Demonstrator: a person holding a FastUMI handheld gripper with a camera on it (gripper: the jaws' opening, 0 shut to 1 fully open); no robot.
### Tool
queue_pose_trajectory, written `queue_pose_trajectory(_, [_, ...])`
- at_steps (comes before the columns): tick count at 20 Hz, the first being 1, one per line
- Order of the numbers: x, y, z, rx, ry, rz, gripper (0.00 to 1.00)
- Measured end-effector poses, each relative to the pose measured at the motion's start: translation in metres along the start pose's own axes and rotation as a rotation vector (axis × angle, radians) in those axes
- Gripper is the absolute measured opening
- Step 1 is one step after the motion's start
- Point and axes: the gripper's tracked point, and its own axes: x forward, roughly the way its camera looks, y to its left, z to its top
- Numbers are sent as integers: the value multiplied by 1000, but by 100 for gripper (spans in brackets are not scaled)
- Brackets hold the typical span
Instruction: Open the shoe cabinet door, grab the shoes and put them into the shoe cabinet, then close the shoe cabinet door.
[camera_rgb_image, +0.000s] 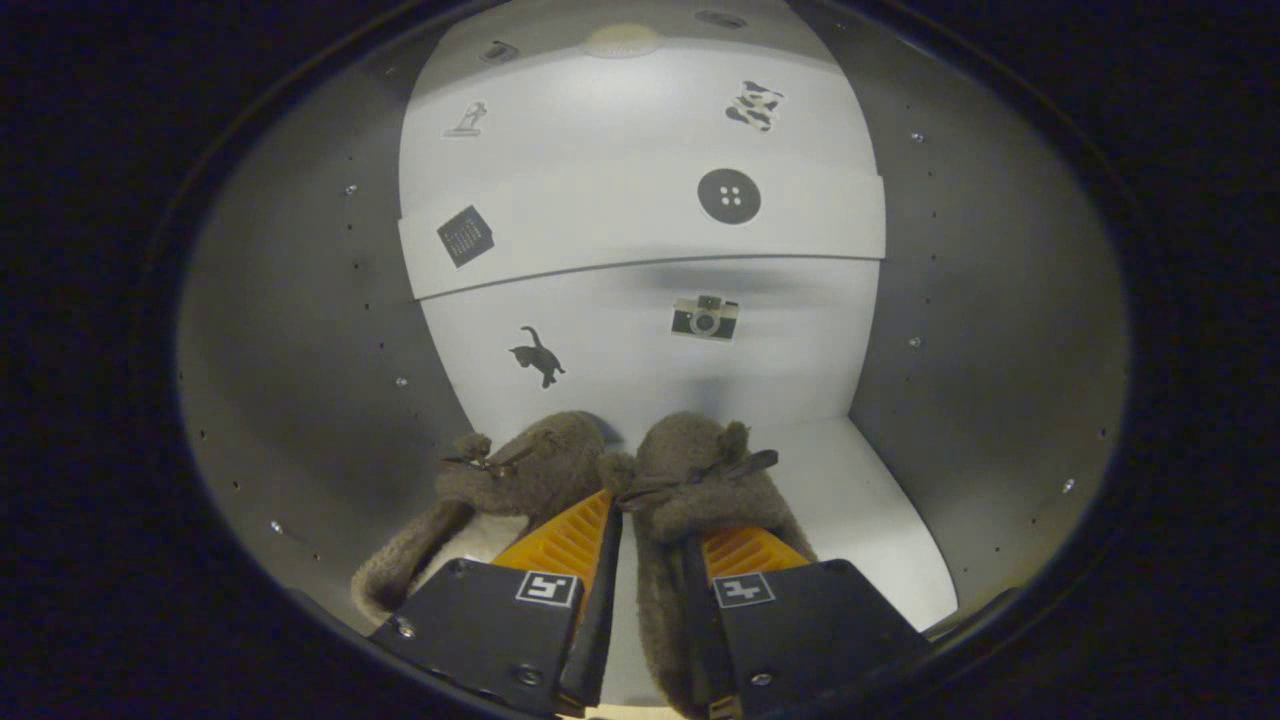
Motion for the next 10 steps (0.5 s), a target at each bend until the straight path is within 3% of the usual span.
queue_pose_trajectory(6, [-87,8,-5,-30,-128,41,37])
queue_pose_trajectory(10, [-174,22,-19,-42,-226,90,100])
